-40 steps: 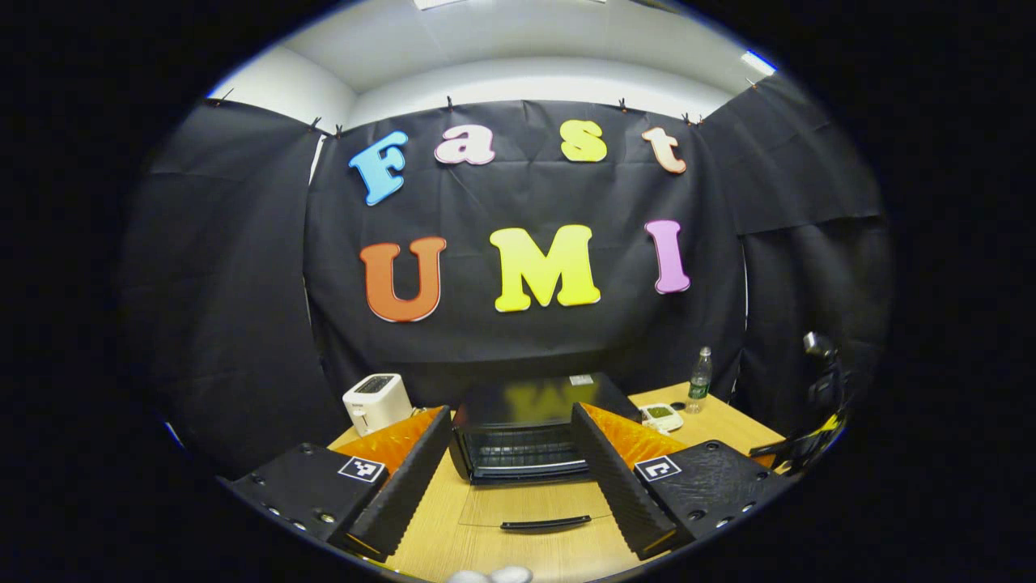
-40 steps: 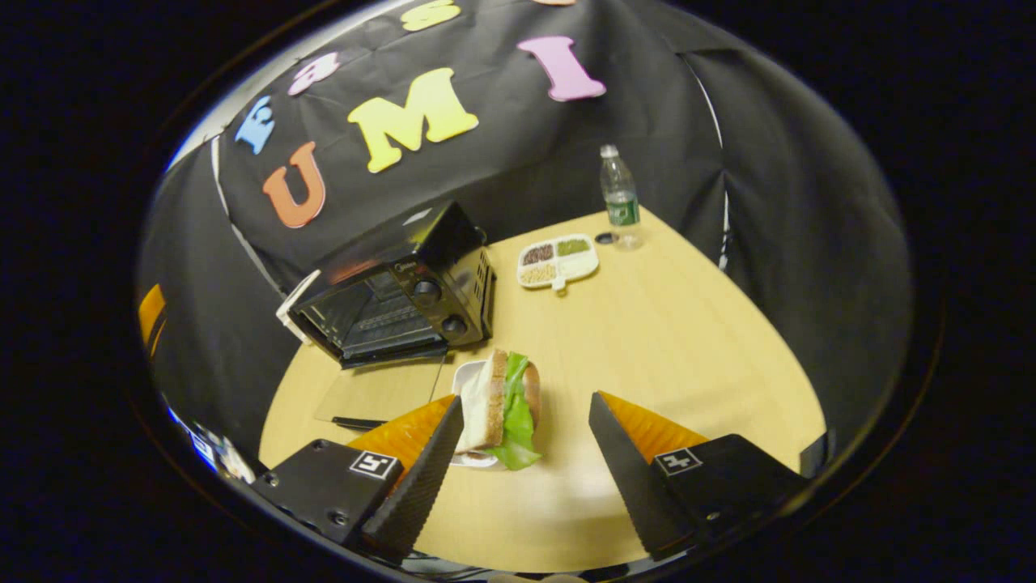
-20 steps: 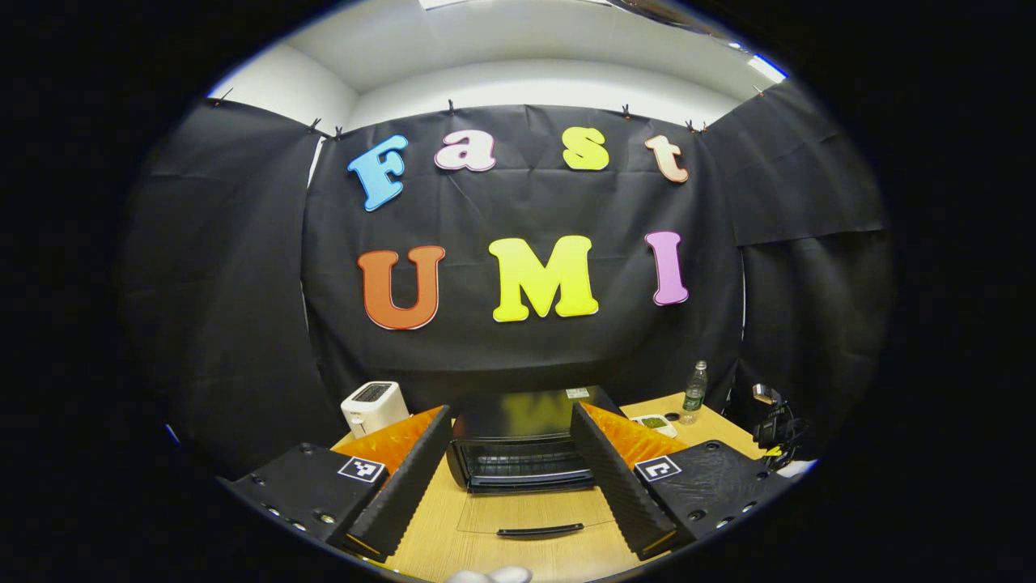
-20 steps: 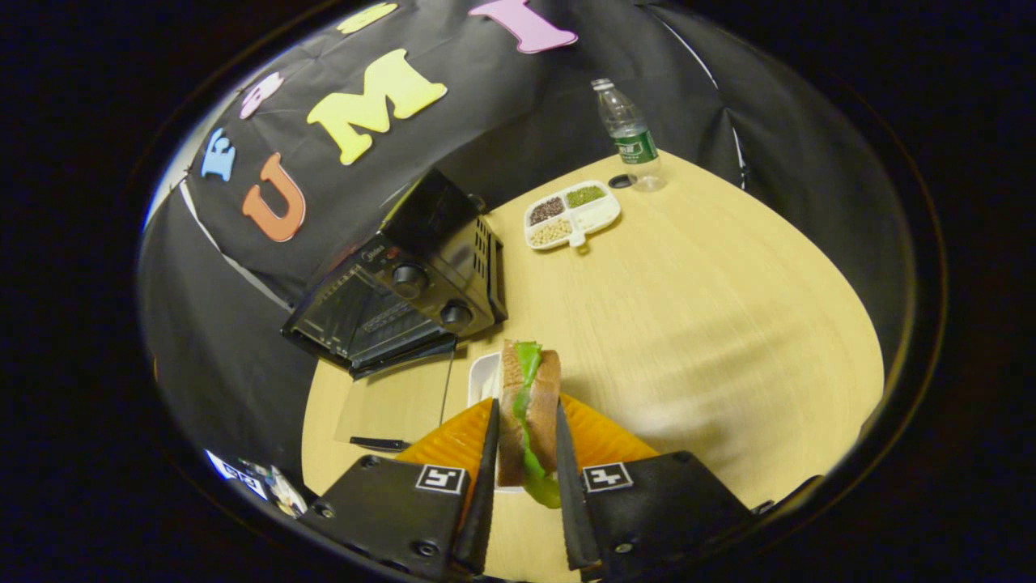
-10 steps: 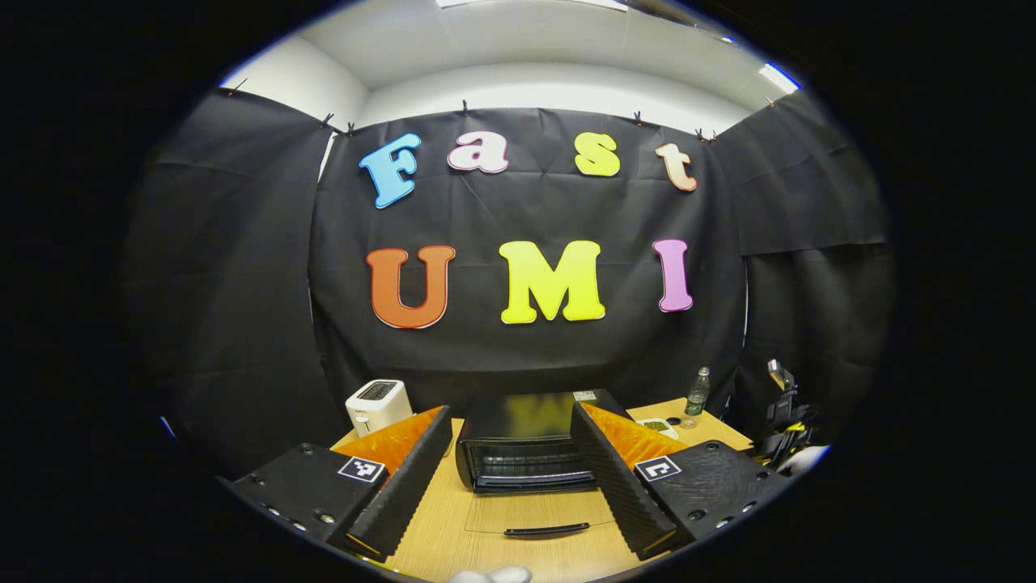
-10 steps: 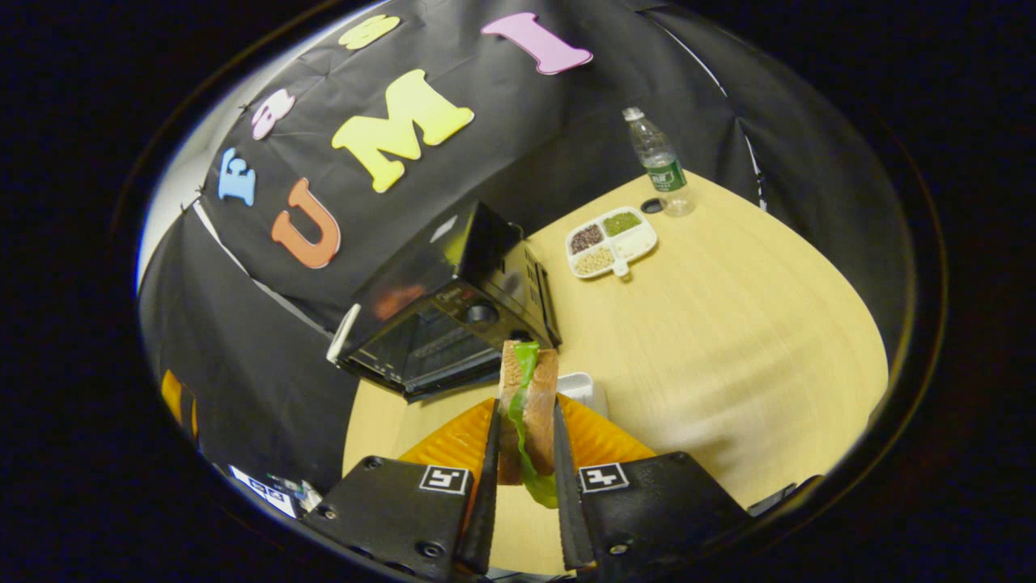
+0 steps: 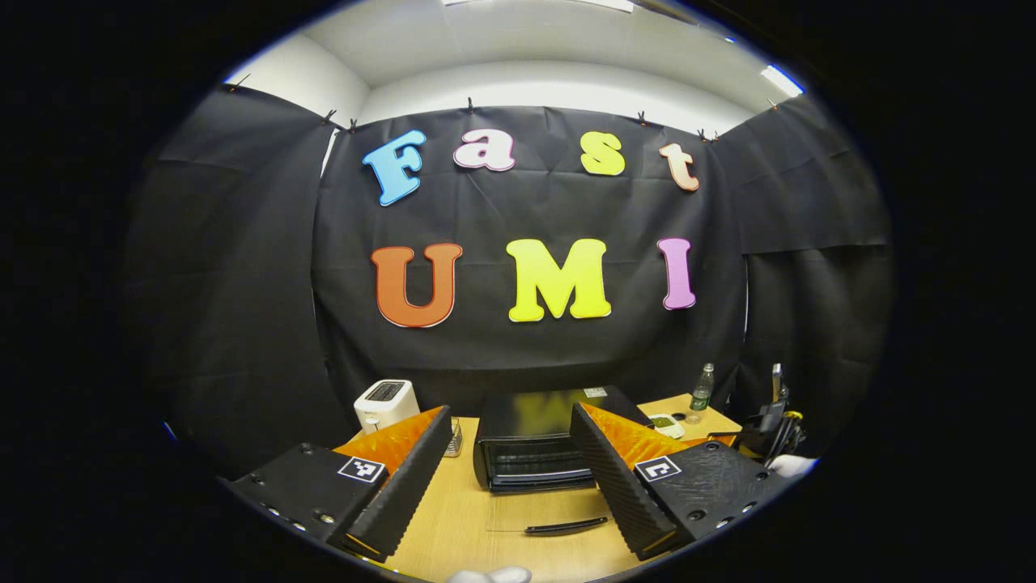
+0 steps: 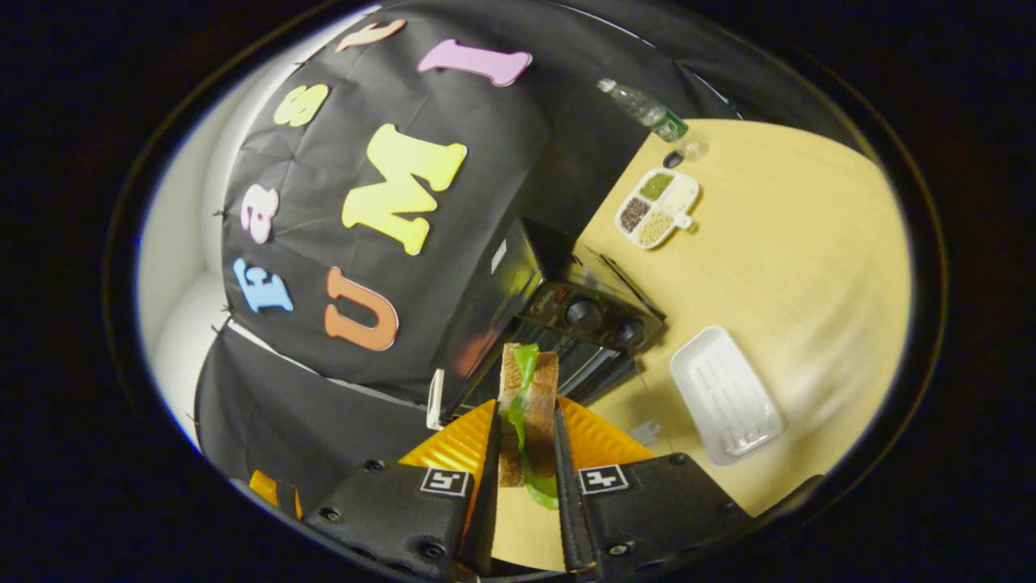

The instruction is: Open the electric oven with the left hand, put the food in, and close the electric oven.

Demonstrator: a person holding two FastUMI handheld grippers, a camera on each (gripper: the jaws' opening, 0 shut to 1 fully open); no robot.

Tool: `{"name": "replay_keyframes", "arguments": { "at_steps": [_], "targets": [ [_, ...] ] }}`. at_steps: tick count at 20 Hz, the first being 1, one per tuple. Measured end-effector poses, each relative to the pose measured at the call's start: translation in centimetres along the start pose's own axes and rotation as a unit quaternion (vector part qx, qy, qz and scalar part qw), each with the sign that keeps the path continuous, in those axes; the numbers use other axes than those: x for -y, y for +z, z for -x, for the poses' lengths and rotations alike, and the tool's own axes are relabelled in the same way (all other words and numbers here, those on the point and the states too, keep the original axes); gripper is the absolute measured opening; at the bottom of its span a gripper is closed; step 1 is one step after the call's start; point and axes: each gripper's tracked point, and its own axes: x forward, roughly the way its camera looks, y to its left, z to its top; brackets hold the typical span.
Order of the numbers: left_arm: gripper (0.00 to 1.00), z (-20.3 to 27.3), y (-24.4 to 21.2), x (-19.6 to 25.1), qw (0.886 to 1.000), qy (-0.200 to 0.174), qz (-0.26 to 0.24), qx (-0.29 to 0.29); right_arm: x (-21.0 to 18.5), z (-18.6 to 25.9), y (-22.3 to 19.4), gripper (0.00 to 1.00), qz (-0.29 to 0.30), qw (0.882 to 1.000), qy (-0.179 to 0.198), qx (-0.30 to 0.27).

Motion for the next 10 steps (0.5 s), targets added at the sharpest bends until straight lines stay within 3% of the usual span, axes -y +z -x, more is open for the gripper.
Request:
{"name": "replay_keyframes", "arguments": {
  "at_steps": [3, 6, 10],
  "targets": [
    [0.96, -0.2, -0.3, -0.5, 1.0, -0.004, -0.014, -0.013, 0.6, -3.3, -2.4, 0.36, -0.054, 0.998, 0.014, 0.005],
    [0.96, -0.7, -0.5, -0.2, 1.0, -0.011, -0.014, -0.02, 0.9, -6.4, -3.4, 0.31, -0.115, 0.993, 0.032, 0.02],
    [0.96, -0.9, -0.4, 0.1, 0.999, -0.021, -0.026, -0.018, 1.6, -10.0, -2.3, 0.31, -0.139, 0.987, 0.041, 0.067]
  ]
}}
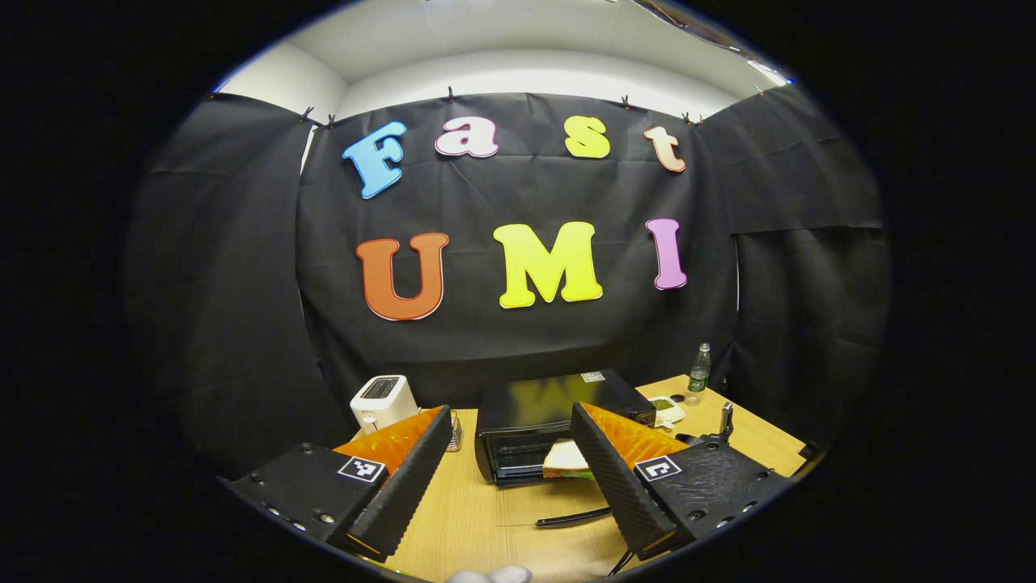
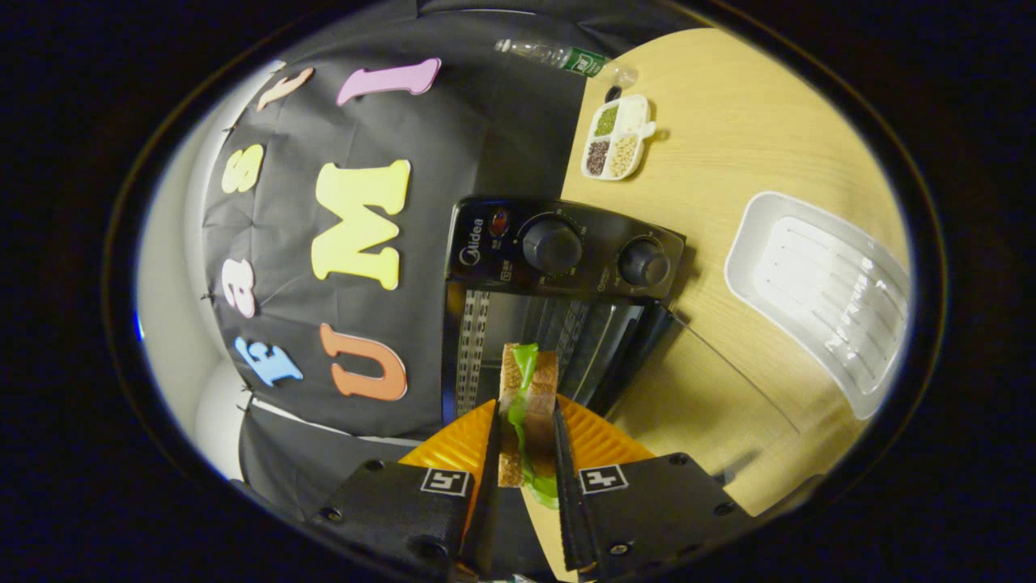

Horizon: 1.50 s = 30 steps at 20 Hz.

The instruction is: Open the electric oven with the left hand, put the food in, and close the electric oven.

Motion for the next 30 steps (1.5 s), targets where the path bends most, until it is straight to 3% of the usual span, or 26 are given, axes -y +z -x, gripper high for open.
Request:
{"name": "replay_keyframes", "arguments": {
  "at_steps": [5, 16, 17, 21, 22, 23, 25, 26, 27, 28, 29, 30],
  "targets": [
    [0.96, -0.3, -0.5, 0.4, 1.0, -0.01, -0.011, -0.005, -0.1, -4.1, -0.2, 0.31, -0.021, 0.999, 0.01, 0.037],
    [0.96, -0.7, -1.9, -0.7, 1.0, -0.008, -0.014, -0.023, 1.8, -9.2, 0.2, 0.36, 0.014, 0.997, -0.02, 0.07],
    [0.96, -0.6, -1.9, -0.7, 1.0, -0.007, -0.013, -0.024, 1.9, -9.6, 0.2, 0.3, 0.01, 0.997, -0.021, 0.071],
    [0.96, -0.5, -1.9, -0.9, 1.0, -0.007, -0.01, -0.024, 2.1, -10.2, -0.5, 0.31, 0.061, 0.995, -0.039, 0.066],
    [0.96, -0.4, -2.1, -0.8, 1.0, -0.008, -0.008, -0.026, 2.6, -10.1, -0.1, 0.41, 0.085, 0.993, -0.061, 0.064],
    [0.96, -0.4, -2.3, -0.6, 0.999, -0.011, -0.004, -0.029, 2.7, -10.1, -0.4, 0.43, 0.11, 0.99, -0.065, 0.06],
    [0.96, -0.4, -2.3, -0.6, 0.999, -0.013, -0.001, -0.032, 1.9, -9.9, 0.0, 0.92, 0.166, 0.981, -0.076, 0.064],
    [0.96, -0.4, -2.4, -0.6, 0.999, -0.014, 0.001, -0.032, 2.1, -9.6, 0.1, 0.92, 0.204, 0.972, -0.095, 0.063],
    [0.96, -0.4, -2.3, -0.5, 0.999, -0.015, 0.002, -0.032, 2.3, -9.3, 0.3, 0.99, 0.239, 0.963, -0.109, 0.061],
    [0.96, -0.4, -2.2, -0.4, 0.999, -0.015, 0.003, -0.031, 2.0, -9.2, 0.2, 0.92, 0.266, 0.955, -0.111, 0.062],
    [0.96, -0.3, -2.1, -0.4, 0.999, -0.016, 0.003, -0.029, 1.9, -9.2, 0.4, 0.92, 0.3, 0.944, -0.122, 0.067],
    [0.96, -0.3, -2.1, -0.3, 0.999, -0.016, 0.004, -0.029, 2.3, -9.5, 0.6, 0.99, 0.332, 0.932, -0.133, 0.058]
  ]
}}
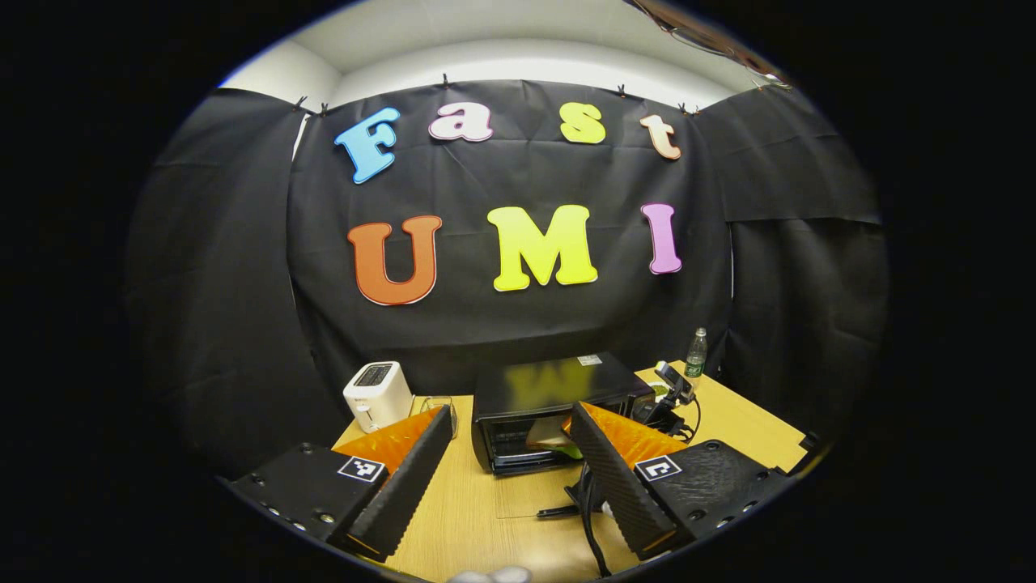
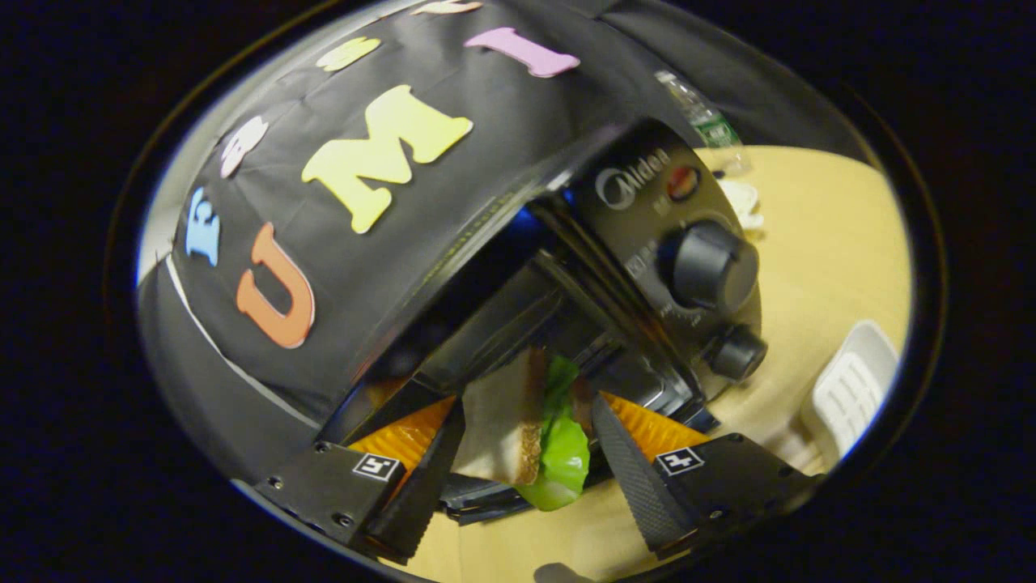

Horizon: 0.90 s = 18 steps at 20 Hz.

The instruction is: Open the electric oven with the left hand, put the food in, and close the electric oven.

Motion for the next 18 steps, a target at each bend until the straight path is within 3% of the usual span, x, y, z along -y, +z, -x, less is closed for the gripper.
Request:
{"name": "replay_keyframes", "arguments": {
  "at_steps": [6, 10, 11, 12, 13, 14, 15, 16, 18],
  "targets": [
    [0.96, 0.0, -0.2, 0.1, 1.0, 0.0, 0.007, 0.006, -0.1, 2.8, 1.5, 1.0, 0.092, 0.996, -0.003, 0.008],
    [0.96, 0.2, 0.3, -0.2, 1.0, 0.014, 0.005, 0.022, -0.6, 7.9, 4.0, 1.0, 0.151, 0.988, 0.004, 0.016],
    [0.96, 0.3, 0.4, -0.3, 0.999, 0.018, 0.006, 0.026, -0.8, 9.6, 5.4, 1.0, 0.174, 0.984, 0.006, 0.024],
    [0.96, 0.4, 0.5, -0.3, 0.999, 0.019, 0.008, 0.03, -1.2, 11.3, 6.7, 0.93, 0.197, 0.98, 0.009, 0.034],
    [0.96, 0.5, 0.5, -0.4, 0.999, 0.023, 0.01, 0.033, -1.5, 13.0, 8.3, 0.93, 0.223, 0.974, 0.01, 0.045],
    [0.96, 0.6, 0.6, -0.5, 0.999, 0.026, 0.011, 0.037, -1.5, 14.7, 9.8, 1.0, 0.248, 0.967, 0.009, 0.059],
    [0.96, 0.6, 0.8, -0.4, 0.999, 0.029, 0.012, 0.041, -1.7, 16.6, 11.4, 1.0, 0.267, 0.961, 0.01, 0.072],
    [0.96, 0.7, 1.0, -0.3, 0.998, 0.032, 0.013, 0.045, -1.8, 18.4, 12.8, 0.94, 0.284, 0.955, 0.009, 0.085],
    [0.96, 0.7, 0.9, 0.0, 0.998, 0.036, 0.014, 0.046, -1.7, 21.8, 15.6, 0.94, 0.304, 0.947, 0.005, 0.105]
  ]
}}
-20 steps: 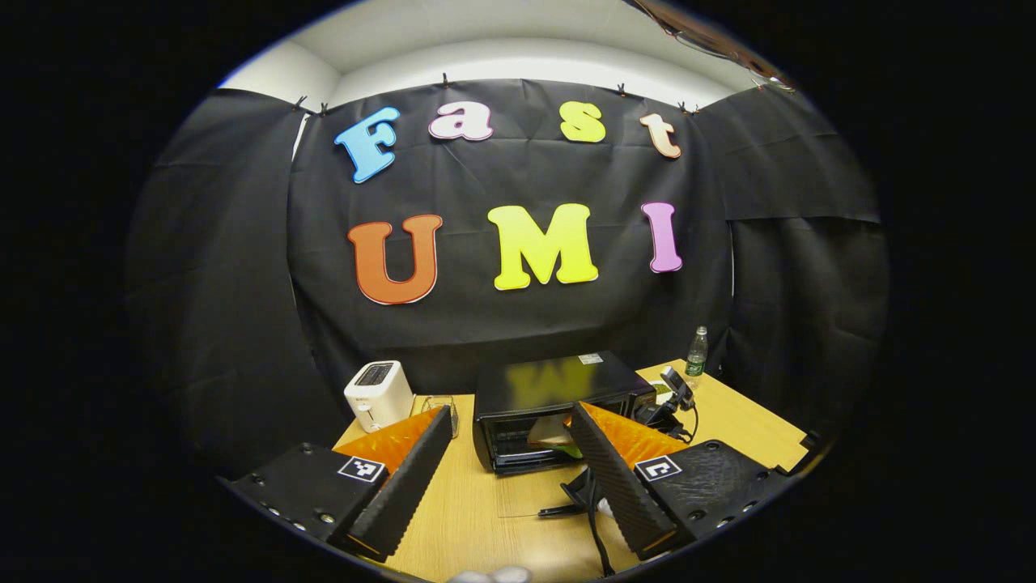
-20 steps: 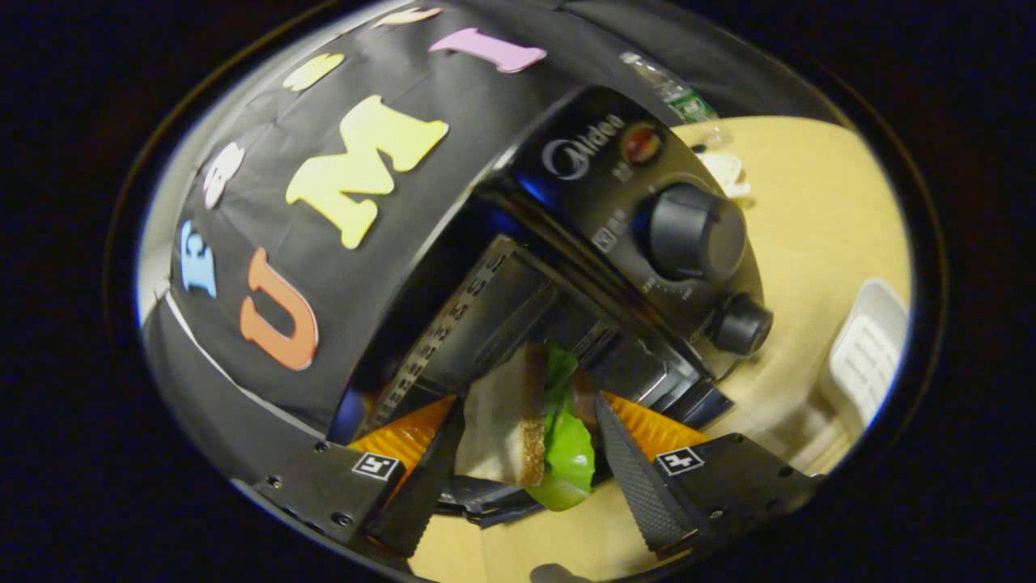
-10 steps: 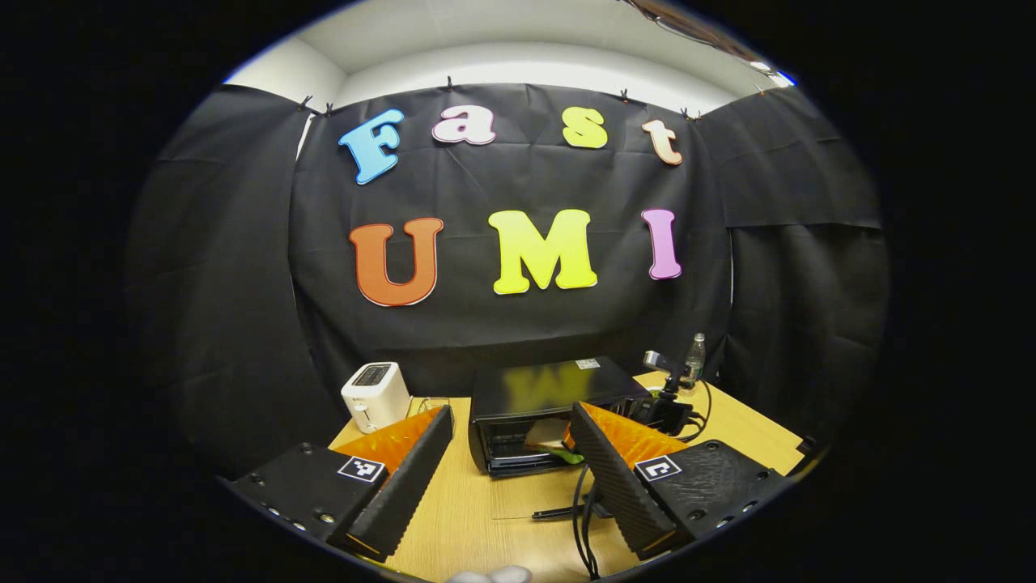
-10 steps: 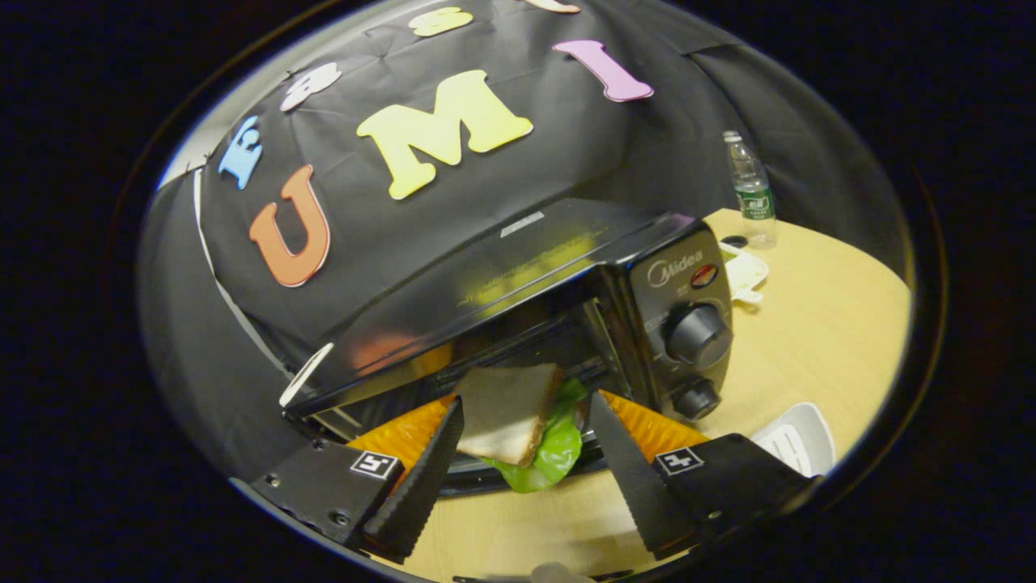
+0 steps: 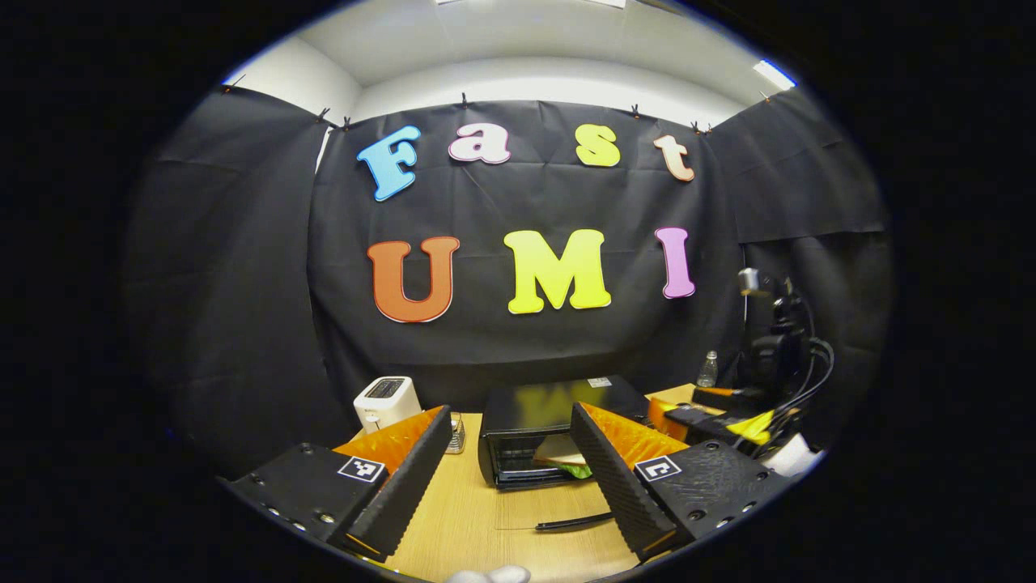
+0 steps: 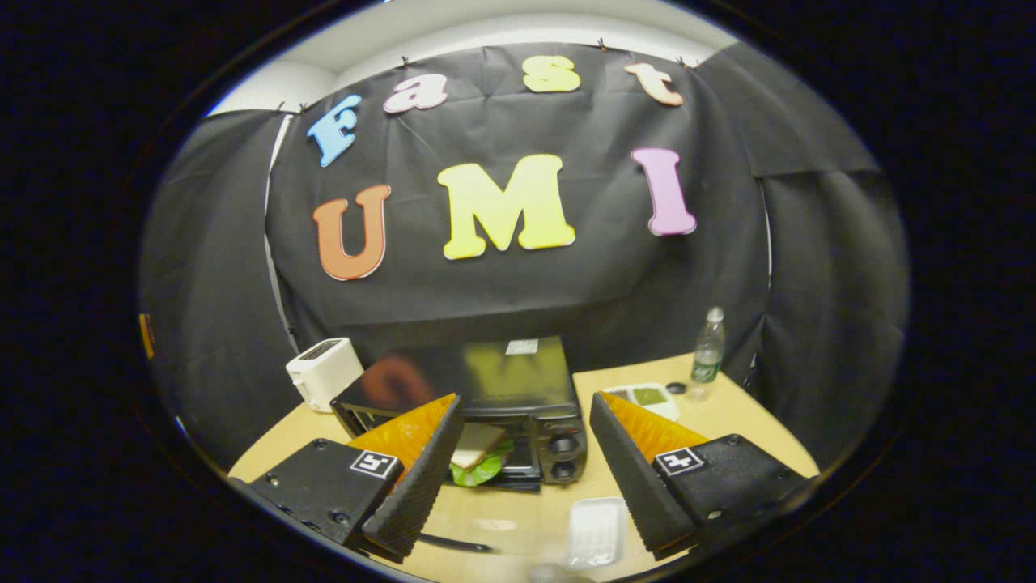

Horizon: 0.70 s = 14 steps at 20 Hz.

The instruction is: Open the electric oven with the left hand, put the food in, and close the electric oven.

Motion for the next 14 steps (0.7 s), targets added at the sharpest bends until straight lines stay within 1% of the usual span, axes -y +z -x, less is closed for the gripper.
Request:
{"name": "replay_keyframes", "arguments": {
  "at_steps": [4, 6, 8, 9, 10, 11, 14],
  "targets": [
    [0.96, 0.4, 0.6, 1.0, 1.0, 0.008, -0.001, 0.009, 3.8, 5.2, 4.3, 0.95, 0.036, 0.999, -0.02, 0.03],
    [0.96, 0.5, 0.9, 1.8, 1.0, 0.01, -0.002, 0.013, 5.8, 7.5, 5.7, 0.95, 0.041, 0.998, -0.033, 0.041],
    [0.96, 0.6, 0.9, 2.7, 1.0, 0.01, -0.003, 0.015, 7.5, 9.6, 6.9, 0.95, 0.042, 0.997, -0.037, 0.051],
    [0.96, 0.7, 0.9, 3.4, 1.0, 0.01, -0.004, 0.015, 8.7, 10.3, 7.6, 0.95, 0.047, 0.996, -0.045, 0.057],
    [0.96, 0.7, 0.9, 3.9, 1.0, 0.01, -0.005, 0.015, 9.7, 11.0, 8.1, 1.0, 0.053, 0.995, -0.05, 0.063],
    [0.96, 0.6, 0.8, 4.5, 1.0, 0.009, -0.004, 0.015, 10.5, 11.6, 8.4, 0.95, 0.055, 0.995, -0.054, 0.065],
    [0.96, 0.4, -0.3, 5.7, 1.0, 0.012, -0.005, 0.016, 12.3, 12.6, 9.2, 0.95, 0.051, 0.995, -0.055, 0.068]
  ]
}}
